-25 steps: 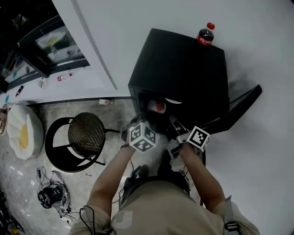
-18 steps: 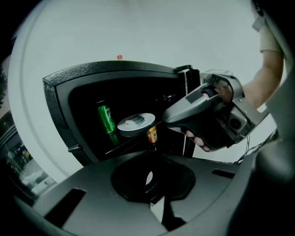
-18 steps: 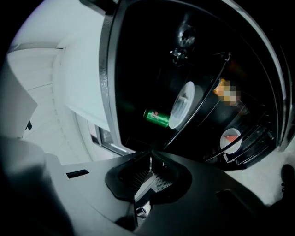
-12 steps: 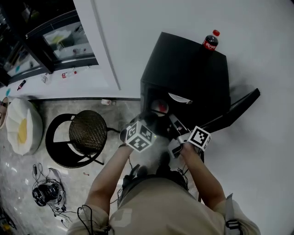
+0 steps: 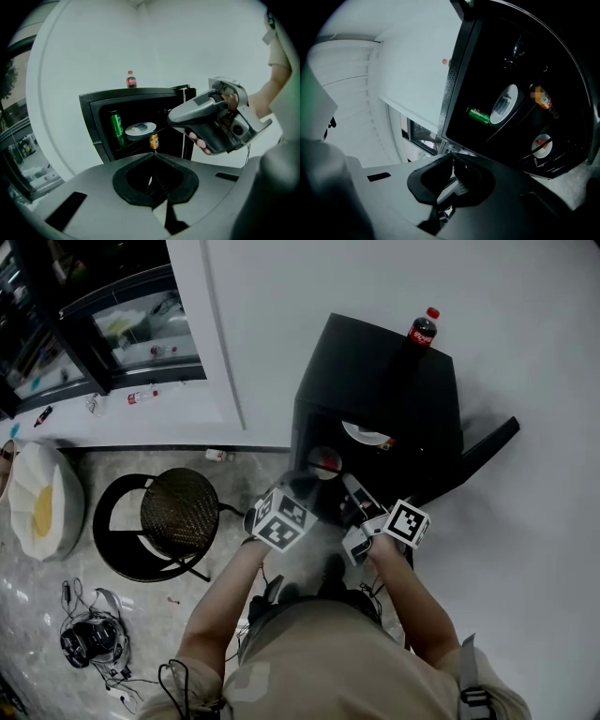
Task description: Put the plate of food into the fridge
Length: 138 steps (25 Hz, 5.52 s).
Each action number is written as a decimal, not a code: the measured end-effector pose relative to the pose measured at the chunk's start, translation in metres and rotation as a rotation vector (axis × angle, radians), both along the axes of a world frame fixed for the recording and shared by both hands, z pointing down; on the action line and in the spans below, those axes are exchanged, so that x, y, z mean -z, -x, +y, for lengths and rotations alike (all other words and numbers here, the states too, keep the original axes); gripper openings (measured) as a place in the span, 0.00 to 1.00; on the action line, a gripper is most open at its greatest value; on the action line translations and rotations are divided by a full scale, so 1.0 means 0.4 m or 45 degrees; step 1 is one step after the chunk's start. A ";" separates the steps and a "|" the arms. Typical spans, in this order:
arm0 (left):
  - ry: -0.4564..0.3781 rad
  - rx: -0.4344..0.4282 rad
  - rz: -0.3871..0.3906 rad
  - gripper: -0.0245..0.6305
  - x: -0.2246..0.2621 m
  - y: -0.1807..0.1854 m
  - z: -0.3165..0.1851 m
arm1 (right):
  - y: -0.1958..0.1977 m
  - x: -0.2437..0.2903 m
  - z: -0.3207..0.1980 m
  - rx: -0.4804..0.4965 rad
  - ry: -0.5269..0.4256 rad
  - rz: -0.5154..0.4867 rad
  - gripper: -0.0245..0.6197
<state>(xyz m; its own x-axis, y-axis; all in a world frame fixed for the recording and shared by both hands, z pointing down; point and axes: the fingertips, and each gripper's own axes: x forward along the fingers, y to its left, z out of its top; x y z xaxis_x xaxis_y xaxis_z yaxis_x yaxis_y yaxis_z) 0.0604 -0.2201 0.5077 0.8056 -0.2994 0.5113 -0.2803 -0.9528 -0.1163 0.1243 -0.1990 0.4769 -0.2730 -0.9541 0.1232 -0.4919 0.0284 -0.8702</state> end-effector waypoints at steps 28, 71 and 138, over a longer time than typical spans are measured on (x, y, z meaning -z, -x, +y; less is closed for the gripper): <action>0.136 -0.018 0.211 0.05 0.055 0.073 0.149 | 0.152 0.103 0.176 0.100 -0.154 0.267 0.08; -0.063 0.047 0.284 0.05 0.261 -0.003 0.502 | 0.163 0.264 0.622 0.526 -0.578 1.264 0.08; -0.115 0.176 0.114 0.05 0.191 0.107 0.627 | 0.268 0.147 0.758 0.828 -0.644 1.295 0.08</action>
